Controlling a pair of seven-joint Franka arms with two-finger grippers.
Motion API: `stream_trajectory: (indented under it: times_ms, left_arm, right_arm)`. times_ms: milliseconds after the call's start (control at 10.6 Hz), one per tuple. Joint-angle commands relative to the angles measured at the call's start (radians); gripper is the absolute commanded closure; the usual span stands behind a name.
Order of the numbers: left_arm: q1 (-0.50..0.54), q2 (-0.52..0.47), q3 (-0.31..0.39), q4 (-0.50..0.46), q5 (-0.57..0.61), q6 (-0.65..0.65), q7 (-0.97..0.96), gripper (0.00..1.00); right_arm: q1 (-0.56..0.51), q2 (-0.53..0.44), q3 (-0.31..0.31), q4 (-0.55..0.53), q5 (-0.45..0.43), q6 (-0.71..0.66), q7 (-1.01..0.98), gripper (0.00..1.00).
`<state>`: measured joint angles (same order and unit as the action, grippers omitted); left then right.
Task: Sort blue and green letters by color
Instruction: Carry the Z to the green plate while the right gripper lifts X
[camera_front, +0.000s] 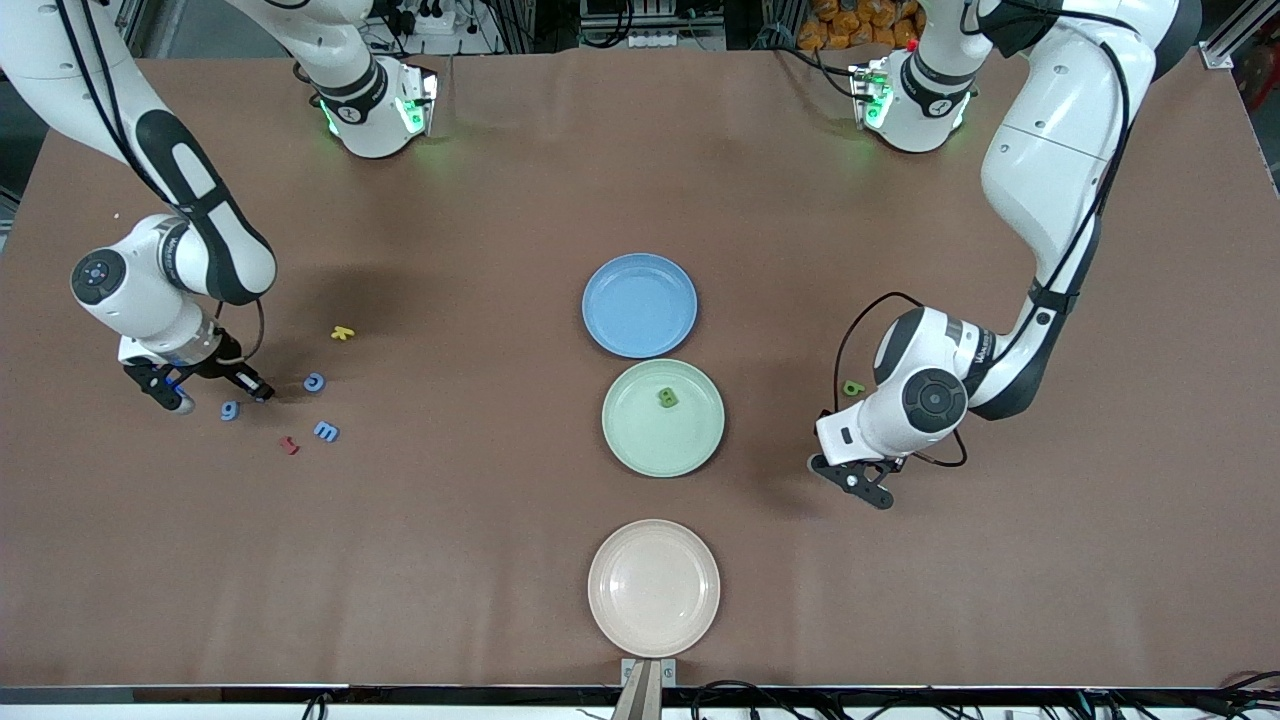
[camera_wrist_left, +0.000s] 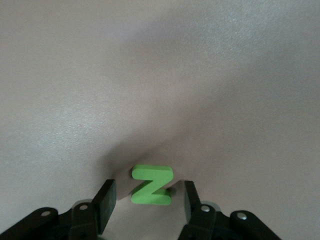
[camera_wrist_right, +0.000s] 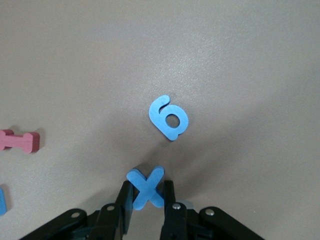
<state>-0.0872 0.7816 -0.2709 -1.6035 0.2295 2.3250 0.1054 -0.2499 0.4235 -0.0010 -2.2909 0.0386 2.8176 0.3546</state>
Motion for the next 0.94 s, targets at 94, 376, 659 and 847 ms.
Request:
stream_trajectory:
  times_ms: [94, 376, 659, 847]
  left_arm:
    - [-0.005, 0.022, 0.004, 0.022, 0.024, 0.013, -0.006, 0.6]
    - [-0.018, 0.019, 0.004, 0.03, 0.025, 0.013, -0.015, 1.0]
    - [-0.032, -0.002, 0.002, 0.037, 0.022, 0.005, -0.052, 1.0]
    - [-0.04, -0.021, -0.014, 0.037, 0.014, 0.004, -0.078, 1.0]
  right_arm:
    - [0.004, 0.015, -0.007, 0.005, -0.008, 0.01, 0.015, 0.76]
    - [0.044, 0.015, -0.005, 0.039, -0.008, 0.003, 0.012, 0.79]
    - [0.096, 0.017, -0.005, 0.083, -0.008, -0.03, 0.01, 0.79]
    - [0.138, 0.017, -0.004, 0.117, -0.008, -0.088, 0.01, 0.8]
